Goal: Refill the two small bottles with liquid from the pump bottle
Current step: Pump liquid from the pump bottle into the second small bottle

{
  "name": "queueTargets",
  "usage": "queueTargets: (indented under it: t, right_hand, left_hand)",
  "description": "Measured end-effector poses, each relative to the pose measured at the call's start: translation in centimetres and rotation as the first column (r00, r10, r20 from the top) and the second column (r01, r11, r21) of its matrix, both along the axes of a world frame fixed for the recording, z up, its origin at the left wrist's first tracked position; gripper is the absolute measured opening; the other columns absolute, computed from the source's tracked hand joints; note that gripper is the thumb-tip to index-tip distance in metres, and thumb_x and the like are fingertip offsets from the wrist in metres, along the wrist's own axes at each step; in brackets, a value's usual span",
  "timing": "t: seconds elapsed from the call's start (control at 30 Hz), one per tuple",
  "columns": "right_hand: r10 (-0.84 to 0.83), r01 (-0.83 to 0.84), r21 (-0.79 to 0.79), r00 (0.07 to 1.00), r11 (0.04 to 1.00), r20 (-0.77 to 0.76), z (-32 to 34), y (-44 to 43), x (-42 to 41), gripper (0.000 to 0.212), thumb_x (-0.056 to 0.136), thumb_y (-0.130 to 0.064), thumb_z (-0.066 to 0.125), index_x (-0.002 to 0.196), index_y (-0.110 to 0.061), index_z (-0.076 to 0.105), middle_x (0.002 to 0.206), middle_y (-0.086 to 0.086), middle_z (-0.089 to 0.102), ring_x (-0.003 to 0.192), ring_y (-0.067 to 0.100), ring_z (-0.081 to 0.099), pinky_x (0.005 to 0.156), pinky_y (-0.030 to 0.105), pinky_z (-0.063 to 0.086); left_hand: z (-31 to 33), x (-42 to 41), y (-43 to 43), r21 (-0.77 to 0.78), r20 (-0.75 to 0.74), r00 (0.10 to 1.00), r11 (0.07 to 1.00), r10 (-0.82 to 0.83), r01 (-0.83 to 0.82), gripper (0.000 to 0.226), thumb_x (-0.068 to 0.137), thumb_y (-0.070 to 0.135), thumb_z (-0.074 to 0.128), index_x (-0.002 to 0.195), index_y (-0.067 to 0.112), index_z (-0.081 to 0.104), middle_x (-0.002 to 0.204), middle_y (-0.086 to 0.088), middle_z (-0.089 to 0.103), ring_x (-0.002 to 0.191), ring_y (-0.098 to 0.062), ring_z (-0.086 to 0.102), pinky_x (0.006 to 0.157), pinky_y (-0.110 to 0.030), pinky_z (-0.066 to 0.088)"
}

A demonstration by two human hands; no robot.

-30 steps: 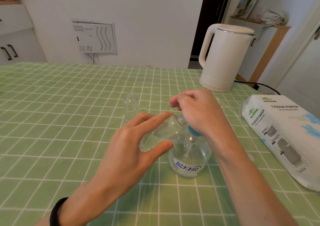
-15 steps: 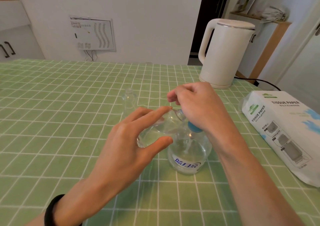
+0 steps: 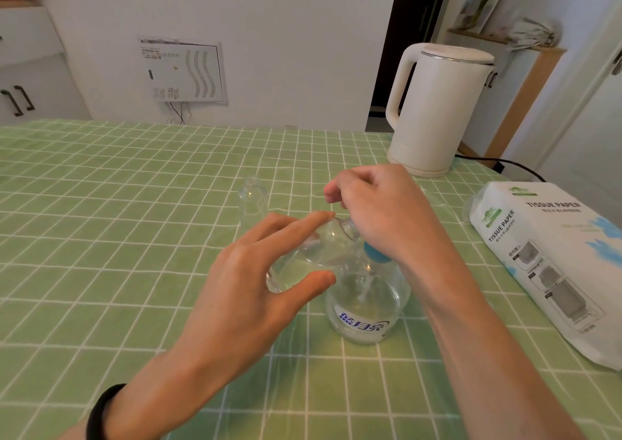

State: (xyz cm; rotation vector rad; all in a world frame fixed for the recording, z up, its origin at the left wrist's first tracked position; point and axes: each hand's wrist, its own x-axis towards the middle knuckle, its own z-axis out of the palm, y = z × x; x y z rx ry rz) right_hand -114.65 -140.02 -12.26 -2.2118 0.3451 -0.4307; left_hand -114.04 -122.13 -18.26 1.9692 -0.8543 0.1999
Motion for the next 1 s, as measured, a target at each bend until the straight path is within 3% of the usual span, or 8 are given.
queueTargets:
  t: [0.13, 0.4, 0.5, 0.57, 0.7, 0.87, 0.93, 1.0]
  right_hand:
    - [-0.031, 0.033, 0.033, 0.998, 0.999, -0.052, -0.18, -0.21, 0.43, 0.036, 0.098, -0.022, 0.05, 0.103, 0.002, 0.076, 0.106, 0.018, 0.077, 0.102, 0.035, 0.069, 0.086, 0.049, 0.054]
    - [-0.02, 0.021, 0.02, 0.998, 1.0, -0.06, -0.07, 0.05, -0.09, 0.038, 0.101, -0.027, 0.051, 0.101, 0.0, 0.078, 0.104, 0.015, 0.079, 0.102, 0.035, 0.071, 0.087, 0.05, 0.056]
    - [-0.011, 0.011, 0.003, 1.0, 1.0, -0.024, 0.06, 0.01, -0.11, 0.039, 0.101, -0.031, 0.052, 0.101, -0.003, 0.078, 0.104, 0.013, 0.079, 0.097, 0.03, 0.068, 0.07, 0.032, 0.059]
    - [-0.004, 0.004, -0.003, 1.0, 1.0, -0.015, 0.16, 0.0, -0.04, 0.039, 0.101, -0.031, 0.052, 0.101, -0.002, 0.078, 0.102, 0.014, 0.079, 0.095, 0.029, 0.067, 0.058, 0.034, 0.056]
    - [-0.025, 0.026, 0.014, 0.998, 1.0, -0.052, 0.02, -0.14, 0.36, 0.037, 0.1, -0.025, 0.05, 0.101, 0.001, 0.077, 0.1, 0.011, 0.08, 0.099, 0.033, 0.07, 0.082, 0.049, 0.057]
    - [-0.03, 0.034, 0.041, 0.995, 0.999, -0.096, -0.28, -0.13, 0.24, 0.035, 0.098, -0.023, 0.051, 0.094, -0.003, 0.08, 0.096, -0.002, 0.081, 0.097, 0.03, 0.071, 0.066, 0.022, 0.058]
    - [-0.022, 0.026, 0.039, 0.996, 0.999, -0.089, -0.14, -0.04, 0.05, 0.037, 0.099, -0.024, 0.05, 0.098, 0.0, 0.077, 0.103, 0.013, 0.079, 0.102, 0.036, 0.07, 0.083, 0.045, 0.059]
    - [-0.016, 0.019, 0.042, 0.997, 0.999, -0.072, 0.11, 0.1, -0.06, 0.039, 0.099, -0.026, 0.049, 0.101, 0.002, 0.076, 0.106, 0.019, 0.077, 0.104, 0.038, 0.069, 0.089, 0.052, 0.056]
  left_hand:
    - [-0.22, 0.28, -0.09, 0.016, -0.001, 1.0, 1.0, -0.006, 0.006, 0.061, 0.085, 0.054, 0.069, 0.144, 0.042, 0.06, 0.121, 0.025, 0.066, 0.116, 0.003, 0.064, 0.097, -0.015, 0.05]
    - [-0.24, -0.12, -0.12, 0.006, 0.006, 1.0, 1.0, 0.006, -0.006, 0.058, 0.088, 0.051, 0.073, 0.144, 0.044, 0.059, 0.12, 0.025, 0.066, 0.114, 0.003, 0.065, 0.096, -0.017, 0.05]
    - [-0.23, -0.11, -0.1, 0.002, 0.011, 1.0, 1.0, 0.013, -0.013, 0.056, 0.089, 0.049, 0.075, 0.143, 0.044, 0.06, 0.121, 0.025, 0.067, 0.116, 0.002, 0.065, 0.096, -0.015, 0.049]
    - [-0.18, -0.06, -0.08, 0.001, 0.011, 1.0, 1.0, 0.013, -0.013, 0.056, 0.089, 0.049, 0.074, 0.143, 0.044, 0.06, 0.122, 0.025, 0.066, 0.117, 0.002, 0.065, 0.096, -0.014, 0.05]
    - [-0.26, 0.27, -0.13, 0.011, 0.002, 1.0, 1.0, -0.004, 0.004, 0.06, 0.087, 0.053, 0.07, 0.144, 0.043, 0.059, 0.123, 0.026, 0.066, 0.117, 0.002, 0.065, 0.097, -0.019, 0.051]
    - [-0.25, 0.09, -0.14, 0.016, 0.002, 1.0, 1.0, -0.002, 0.002, 0.062, 0.085, 0.055, 0.069, 0.144, 0.043, 0.059, 0.12, 0.027, 0.066, 0.114, 0.003, 0.064, 0.095, -0.014, 0.05]
    - [-0.23, -0.01, -0.15, 0.009, 0.005, 1.0, 1.0, -0.001, 0.001, 0.061, 0.085, 0.054, 0.07, 0.144, 0.043, 0.059, 0.119, 0.026, 0.066, 0.114, 0.003, 0.065, 0.096, -0.015, 0.049]
    - [-0.24, -0.03, -0.16, -0.001, 0.004, 1.0, 1.0, 0.001, -0.001, 0.058, 0.088, 0.052, 0.073, 0.144, 0.043, 0.059, 0.12, 0.025, 0.066, 0.115, 0.003, 0.065, 0.097, -0.016, 0.05]
